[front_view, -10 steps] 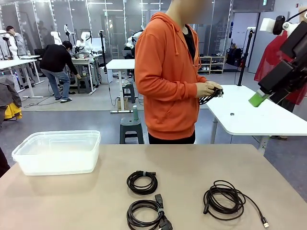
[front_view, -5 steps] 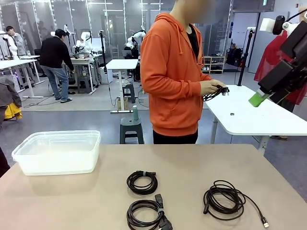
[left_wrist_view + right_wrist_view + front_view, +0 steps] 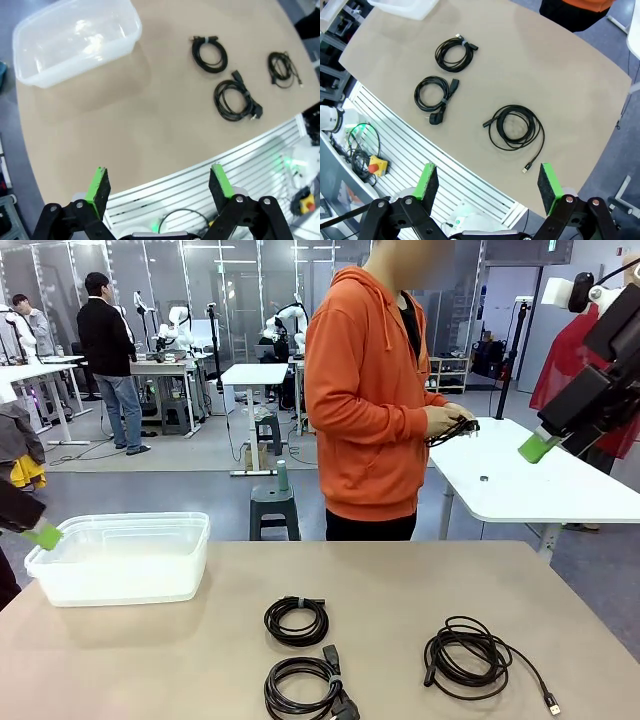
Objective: Organize and store the cables.
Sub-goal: Place the Power Cable into the Organizing box.
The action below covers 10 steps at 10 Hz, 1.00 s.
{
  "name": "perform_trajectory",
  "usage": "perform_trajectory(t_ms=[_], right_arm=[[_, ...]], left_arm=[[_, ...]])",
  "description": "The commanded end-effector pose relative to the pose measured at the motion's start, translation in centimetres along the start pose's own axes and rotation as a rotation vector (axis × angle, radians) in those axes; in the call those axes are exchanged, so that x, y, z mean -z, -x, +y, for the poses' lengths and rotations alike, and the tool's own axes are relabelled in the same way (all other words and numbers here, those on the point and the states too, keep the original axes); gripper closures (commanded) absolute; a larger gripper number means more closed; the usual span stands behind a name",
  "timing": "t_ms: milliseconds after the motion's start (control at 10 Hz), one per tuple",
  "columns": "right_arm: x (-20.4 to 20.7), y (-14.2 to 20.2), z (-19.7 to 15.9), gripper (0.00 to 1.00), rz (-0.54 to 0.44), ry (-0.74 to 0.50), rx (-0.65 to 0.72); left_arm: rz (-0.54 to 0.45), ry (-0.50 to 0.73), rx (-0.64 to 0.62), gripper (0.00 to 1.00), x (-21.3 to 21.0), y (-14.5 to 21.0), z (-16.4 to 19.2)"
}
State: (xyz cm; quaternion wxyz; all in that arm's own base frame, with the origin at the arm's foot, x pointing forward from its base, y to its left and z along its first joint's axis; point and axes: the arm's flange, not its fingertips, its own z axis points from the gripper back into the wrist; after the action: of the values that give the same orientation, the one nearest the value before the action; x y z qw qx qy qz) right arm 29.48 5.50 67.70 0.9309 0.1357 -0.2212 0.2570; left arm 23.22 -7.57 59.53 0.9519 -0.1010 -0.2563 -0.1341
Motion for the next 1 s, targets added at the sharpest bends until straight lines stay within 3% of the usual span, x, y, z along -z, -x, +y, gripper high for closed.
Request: perform_trajectory(t_ms=[0,100,200,800,900], right_arm=[[0.1,-0.2,-0.1,0.0,-0.011,-0.006,-0.001],[0.1,-0.2,-0.1,0.0,-0.011,-0.006,-0.001],[0.1,-0.2,-0.1,0.0,-0.011,-0.006,-0.001],[0.1,-0.2,-0.1,0.0,-0.011,-0.006,-0.001],[0.1,-0.2,-0.1,0.0,-0.011,-0.006,-0.001]], left_arm=[[-0.049,-0.034,-0.062,0.0,3.7,2.1,-0.5],[-0.027,0.024,-0.069,0.0,4.4,1.8,-0.2],[-0.015,-0.019,-0.022,0.0,0.2,-0.3,-0.7],[-0.026,-0.016,-0.036,0.0,0.4,-0.6,-0.9],[0.051,-0.092,-0.042,0.0,2.0,-1.2,-2.6]])
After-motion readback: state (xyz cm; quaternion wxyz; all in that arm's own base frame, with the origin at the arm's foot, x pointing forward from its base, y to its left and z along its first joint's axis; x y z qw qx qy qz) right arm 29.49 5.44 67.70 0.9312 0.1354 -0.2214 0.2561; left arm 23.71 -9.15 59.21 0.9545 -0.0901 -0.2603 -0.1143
